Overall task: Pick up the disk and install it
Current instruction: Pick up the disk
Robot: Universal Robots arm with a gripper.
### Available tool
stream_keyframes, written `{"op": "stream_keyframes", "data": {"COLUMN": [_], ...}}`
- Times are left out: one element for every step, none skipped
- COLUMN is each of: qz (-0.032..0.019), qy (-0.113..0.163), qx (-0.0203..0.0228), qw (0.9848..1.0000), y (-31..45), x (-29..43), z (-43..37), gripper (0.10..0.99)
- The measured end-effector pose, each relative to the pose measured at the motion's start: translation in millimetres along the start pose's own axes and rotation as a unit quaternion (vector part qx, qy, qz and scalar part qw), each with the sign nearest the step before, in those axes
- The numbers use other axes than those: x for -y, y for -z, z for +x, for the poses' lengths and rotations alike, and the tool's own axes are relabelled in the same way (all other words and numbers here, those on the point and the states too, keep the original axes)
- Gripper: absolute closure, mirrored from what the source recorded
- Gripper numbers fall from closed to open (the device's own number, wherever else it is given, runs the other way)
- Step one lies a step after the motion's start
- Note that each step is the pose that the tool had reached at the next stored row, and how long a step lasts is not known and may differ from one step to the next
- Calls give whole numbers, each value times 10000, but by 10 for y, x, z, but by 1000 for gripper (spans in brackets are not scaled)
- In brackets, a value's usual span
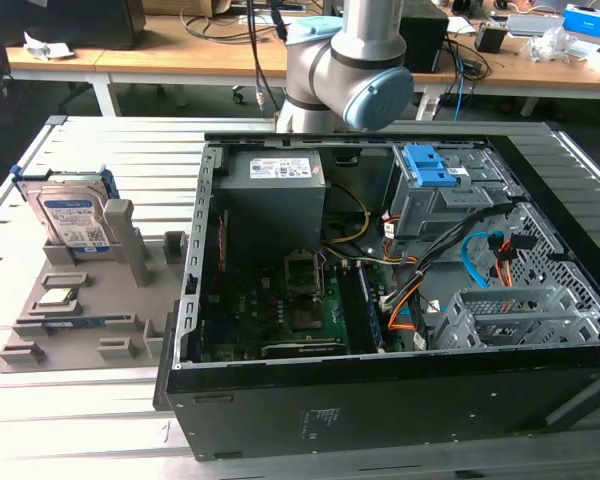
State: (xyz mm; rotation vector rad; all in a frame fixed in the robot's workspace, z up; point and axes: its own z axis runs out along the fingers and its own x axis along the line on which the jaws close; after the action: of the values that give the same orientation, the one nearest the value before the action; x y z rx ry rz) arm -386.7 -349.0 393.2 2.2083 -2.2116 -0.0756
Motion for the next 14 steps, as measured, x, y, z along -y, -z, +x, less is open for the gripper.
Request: {"op": "stream_keyframes", "data": {"qz": [0, 0, 0, 0, -1, -1, -1, -1, -1, -1, -1, -2, -1, -1], "qy": [9, 13, 18, 23, 28, 33, 38, 43, 47, 54, 60, 76, 83, 88], "qx": [-1, -1, -1, -1, -1, -2, -2, -2, -2, -3, -3, -4, -3, -4], "qw": [10000, 10000, 10000, 10000, 10000, 10000, 10000, 10000, 10000, 10000, 10000, 10000, 10000, 10000], "y": [0, -1, -1, -1, -1, -2, -2, -2, -3, -2, -2, -4, -7, -14], "x": [13, 20, 26, 33, 40, 47, 54, 60, 66, 70, 73, 78, 80, 80], "z": [-40, -63, -86, -109, -133, -156, -178, -199, -218, -232, -245, -267, -267, -268], "gripper": [604, 604, 604, 604, 604, 604, 604, 604, 604, 604, 604, 604, 604, 604]}}
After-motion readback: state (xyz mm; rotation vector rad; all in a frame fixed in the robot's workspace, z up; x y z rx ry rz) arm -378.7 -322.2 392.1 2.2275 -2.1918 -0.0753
